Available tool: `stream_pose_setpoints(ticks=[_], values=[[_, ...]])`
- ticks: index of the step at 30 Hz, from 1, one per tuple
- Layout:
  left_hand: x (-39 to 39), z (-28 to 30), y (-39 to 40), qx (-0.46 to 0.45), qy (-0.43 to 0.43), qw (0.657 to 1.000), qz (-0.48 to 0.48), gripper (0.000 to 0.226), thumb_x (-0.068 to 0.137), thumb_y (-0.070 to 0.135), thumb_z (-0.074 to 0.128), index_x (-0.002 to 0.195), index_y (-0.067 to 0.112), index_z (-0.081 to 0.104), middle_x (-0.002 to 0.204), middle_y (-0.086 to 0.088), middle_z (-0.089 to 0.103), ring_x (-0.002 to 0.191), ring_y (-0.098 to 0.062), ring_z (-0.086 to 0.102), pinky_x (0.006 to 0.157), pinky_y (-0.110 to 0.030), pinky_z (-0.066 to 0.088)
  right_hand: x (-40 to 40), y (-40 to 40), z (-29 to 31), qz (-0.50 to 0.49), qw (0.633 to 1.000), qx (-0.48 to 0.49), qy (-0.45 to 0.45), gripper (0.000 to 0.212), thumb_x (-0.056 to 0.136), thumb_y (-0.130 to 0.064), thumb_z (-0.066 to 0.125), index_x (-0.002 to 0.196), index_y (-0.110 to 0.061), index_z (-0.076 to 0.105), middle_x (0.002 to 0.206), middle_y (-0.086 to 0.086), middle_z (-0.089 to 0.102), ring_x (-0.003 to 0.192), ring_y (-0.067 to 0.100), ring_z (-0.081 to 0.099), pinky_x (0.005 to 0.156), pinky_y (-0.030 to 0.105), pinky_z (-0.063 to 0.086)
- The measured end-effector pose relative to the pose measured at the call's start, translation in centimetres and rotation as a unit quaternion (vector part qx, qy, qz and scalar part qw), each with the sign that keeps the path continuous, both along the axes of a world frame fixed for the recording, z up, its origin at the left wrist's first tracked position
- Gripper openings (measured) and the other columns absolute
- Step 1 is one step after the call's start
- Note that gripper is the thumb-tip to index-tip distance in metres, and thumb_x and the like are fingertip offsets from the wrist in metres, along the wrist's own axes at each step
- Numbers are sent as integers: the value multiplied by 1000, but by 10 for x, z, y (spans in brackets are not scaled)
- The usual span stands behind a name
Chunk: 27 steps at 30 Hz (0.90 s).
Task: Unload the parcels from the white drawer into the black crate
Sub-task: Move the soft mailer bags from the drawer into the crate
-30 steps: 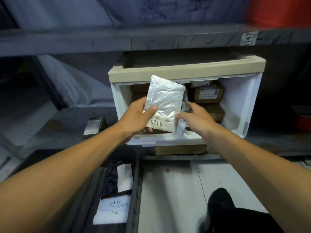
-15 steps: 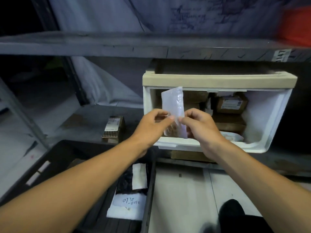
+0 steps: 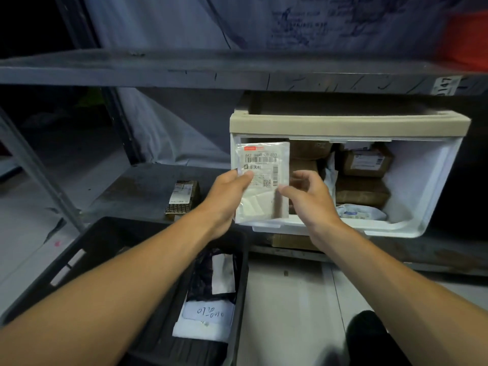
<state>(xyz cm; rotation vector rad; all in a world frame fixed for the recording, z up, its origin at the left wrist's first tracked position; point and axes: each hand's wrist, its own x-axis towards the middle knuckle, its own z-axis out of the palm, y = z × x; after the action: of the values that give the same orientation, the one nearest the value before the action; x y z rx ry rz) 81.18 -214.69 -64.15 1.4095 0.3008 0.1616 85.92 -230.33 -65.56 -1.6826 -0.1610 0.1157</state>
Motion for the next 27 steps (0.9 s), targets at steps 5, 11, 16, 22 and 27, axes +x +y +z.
stream_pose_setpoints(ticks=[5, 11, 16, 22, 27], values=[[-6, -1, 3, -9, 24, 999, -34, 26, 108, 17, 44, 109, 11, 70, 112, -10, 76, 106, -24, 73, 96, -40, 57, 3, -1, -4, 34, 998, 15, 41, 8, 97, -13, 67, 95, -17, 74, 101, -2, 78, 95, 19, 74, 75, 32, 58], [-7, -16, 16, 126, 11, 990, 67, 25, 102, 17, 58, 97, -4, 70, 95, -7, 72, 88, -21, 66, 90, -38, 55, 0, 4, -4, 21, 1000, 3, 19, 12, 96, -8, 69, 85, -13, 73, 89, -2, 77, 81, 10, 71, 68, 20, 54], [-20, -15, 25, 150, 17, 977, 152, 9, 96, 12, 67, 102, 13, 60, 89, 1, 70, 79, -11, 65, 68, -21, 49, -5, 16, -3, 18, 999, 12, 29, 11, 92, -8, 73, 81, -11, 71, 86, -2, 78, 82, 14, 74, 65, 22, 55], [-26, -16, 35, 224, 21, 962, 157, 15, 90, 7, 74, 84, 22, 71, 92, 1, 72, 88, -16, 67, 83, -28, 57, -15, 28, 1, 40, 998, 43, 30, 11, 92, -11, 72, 81, -11, 71, 92, 5, 78, 92, 23, 75, 82, 34, 60], [-30, -3, 14, 138, -7, 990, 16, 22, 94, 37, 70, 99, 19, 79, 98, 7, 77, 96, -5, 69, 83, -22, 52, -24, 37, 4, 119, 990, 69, 19, 19, 95, -13, 70, 78, -21, 72, 80, 0, 70, 80, 14, 66, 66, 28, 55]])
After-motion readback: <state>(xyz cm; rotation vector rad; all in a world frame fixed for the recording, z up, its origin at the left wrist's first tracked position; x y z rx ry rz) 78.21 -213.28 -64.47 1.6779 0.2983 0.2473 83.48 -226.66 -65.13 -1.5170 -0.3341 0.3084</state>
